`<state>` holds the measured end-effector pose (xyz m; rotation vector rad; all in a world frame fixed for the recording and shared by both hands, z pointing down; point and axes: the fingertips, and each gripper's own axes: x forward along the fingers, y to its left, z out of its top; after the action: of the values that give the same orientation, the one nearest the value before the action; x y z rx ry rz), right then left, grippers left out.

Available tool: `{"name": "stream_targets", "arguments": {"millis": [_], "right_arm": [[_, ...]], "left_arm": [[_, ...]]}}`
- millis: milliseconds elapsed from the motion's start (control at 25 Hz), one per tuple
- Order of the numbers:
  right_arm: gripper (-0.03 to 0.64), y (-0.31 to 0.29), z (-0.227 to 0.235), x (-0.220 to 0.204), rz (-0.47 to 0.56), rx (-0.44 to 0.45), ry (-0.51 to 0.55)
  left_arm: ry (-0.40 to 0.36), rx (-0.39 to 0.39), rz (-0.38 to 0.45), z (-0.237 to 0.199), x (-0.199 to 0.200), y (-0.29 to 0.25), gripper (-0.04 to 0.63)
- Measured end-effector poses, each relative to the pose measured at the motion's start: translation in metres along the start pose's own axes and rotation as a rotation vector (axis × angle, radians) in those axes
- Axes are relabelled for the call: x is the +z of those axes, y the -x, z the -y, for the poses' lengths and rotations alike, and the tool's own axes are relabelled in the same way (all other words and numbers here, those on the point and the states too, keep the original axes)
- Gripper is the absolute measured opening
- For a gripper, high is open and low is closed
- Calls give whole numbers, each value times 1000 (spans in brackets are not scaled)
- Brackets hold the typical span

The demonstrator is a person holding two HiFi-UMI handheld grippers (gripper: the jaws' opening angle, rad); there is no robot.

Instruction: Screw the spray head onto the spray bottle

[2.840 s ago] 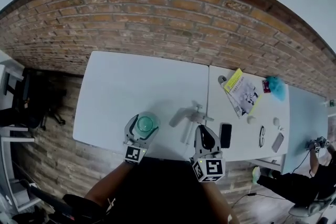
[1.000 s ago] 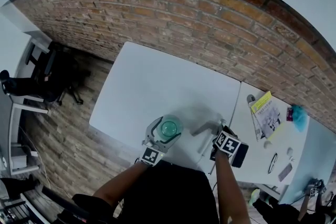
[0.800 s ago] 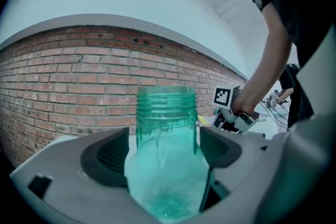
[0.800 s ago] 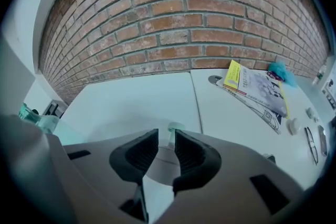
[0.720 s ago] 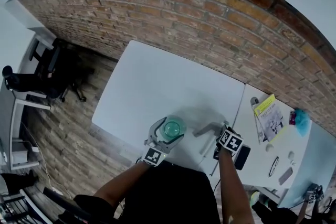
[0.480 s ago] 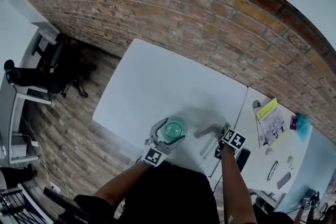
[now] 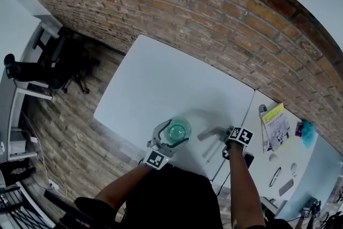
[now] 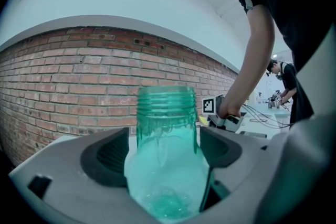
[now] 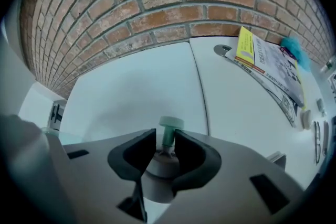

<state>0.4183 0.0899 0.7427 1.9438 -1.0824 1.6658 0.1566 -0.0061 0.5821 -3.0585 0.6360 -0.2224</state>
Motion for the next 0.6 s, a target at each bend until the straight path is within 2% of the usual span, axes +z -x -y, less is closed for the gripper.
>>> {"name": "stream_targets", "arguments": {"millis": [280, 400, 600], "right_arm": [[106, -12, 9, -11, -157, -14, 36], [106, -16, 13, -13, -192, -9, 26], [106, -18, 10, -13, -228, 24, 71]], "left_arm": [[5, 12, 4, 0, 0, 1, 402], [5, 15, -5, 0, -1, 0, 402], [11, 20, 2, 0, 0, -1, 402]]}}
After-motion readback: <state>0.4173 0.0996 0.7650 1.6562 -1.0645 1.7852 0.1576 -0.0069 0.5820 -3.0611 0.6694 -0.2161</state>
